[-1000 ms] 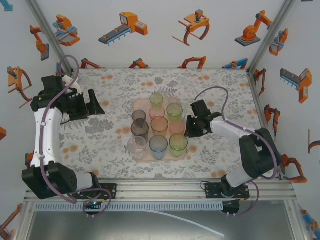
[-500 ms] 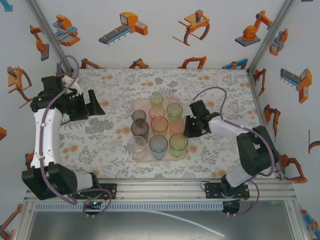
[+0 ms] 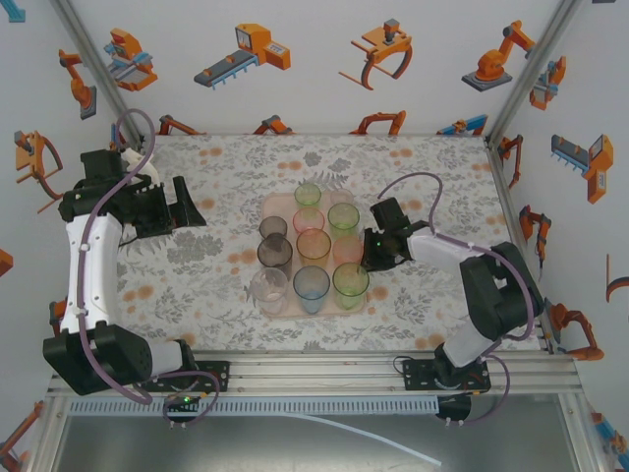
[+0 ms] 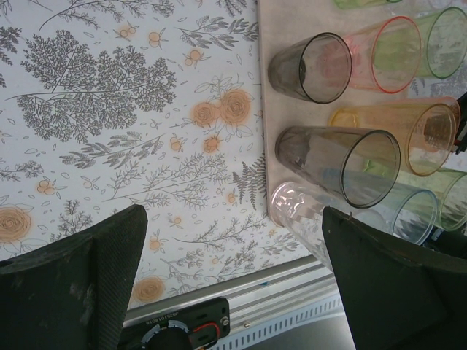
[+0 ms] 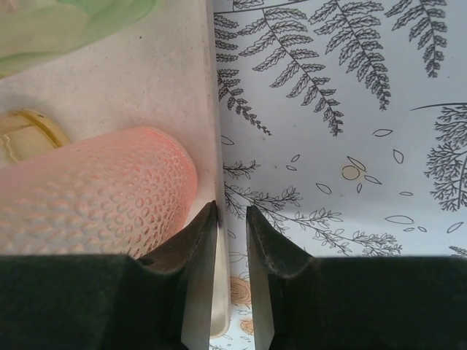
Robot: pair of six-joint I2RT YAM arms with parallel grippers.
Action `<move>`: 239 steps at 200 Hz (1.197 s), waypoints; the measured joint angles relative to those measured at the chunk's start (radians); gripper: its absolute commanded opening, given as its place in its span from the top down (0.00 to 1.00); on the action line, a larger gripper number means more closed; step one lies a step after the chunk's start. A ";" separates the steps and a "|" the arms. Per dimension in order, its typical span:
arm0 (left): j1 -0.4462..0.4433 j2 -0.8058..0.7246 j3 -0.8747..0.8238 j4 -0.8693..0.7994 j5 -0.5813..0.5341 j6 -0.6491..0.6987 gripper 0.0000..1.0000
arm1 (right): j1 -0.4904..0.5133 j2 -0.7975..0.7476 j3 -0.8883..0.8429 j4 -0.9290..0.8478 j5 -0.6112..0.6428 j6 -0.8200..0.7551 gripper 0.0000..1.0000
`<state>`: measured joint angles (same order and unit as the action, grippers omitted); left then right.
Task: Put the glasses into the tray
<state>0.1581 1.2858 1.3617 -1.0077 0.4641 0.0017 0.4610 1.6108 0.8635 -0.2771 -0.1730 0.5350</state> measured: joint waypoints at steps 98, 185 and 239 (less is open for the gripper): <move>0.000 -0.008 0.000 0.000 0.000 0.002 0.03 | 0.003 0.006 0.000 0.010 -0.015 0.003 0.91; 0.000 -0.008 0.000 0.000 0.000 0.002 0.03 | 0.003 0.002 -0.006 0.017 -0.014 0.006 0.98; 0.000 -0.008 0.000 0.000 0.001 0.002 0.03 | 0.003 -0.028 -0.048 0.066 -0.010 0.019 1.00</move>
<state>0.1581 1.2781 1.3617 -1.0080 0.4648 0.0032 0.4644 1.5829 0.8154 -0.2115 -0.1829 0.5541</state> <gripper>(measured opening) 0.971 0.011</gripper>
